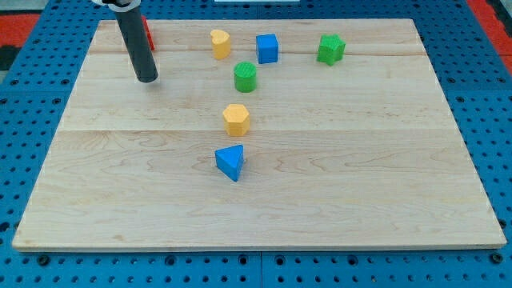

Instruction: Move the green circle towards left side of the green star

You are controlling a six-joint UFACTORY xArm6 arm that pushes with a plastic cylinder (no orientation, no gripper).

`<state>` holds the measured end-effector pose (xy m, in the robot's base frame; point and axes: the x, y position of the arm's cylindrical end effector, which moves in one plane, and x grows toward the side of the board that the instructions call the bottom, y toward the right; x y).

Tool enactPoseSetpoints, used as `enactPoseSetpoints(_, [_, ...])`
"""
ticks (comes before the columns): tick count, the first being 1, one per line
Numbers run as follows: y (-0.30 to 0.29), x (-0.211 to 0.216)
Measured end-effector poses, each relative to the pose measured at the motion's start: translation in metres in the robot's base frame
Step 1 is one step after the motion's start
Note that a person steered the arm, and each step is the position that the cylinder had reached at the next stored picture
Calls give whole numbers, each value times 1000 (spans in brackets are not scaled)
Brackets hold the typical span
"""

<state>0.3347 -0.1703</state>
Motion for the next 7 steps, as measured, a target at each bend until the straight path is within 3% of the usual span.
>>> enactPoseSetpoints(4, [97,10])
enactPoseSetpoints(7, [205,-3])
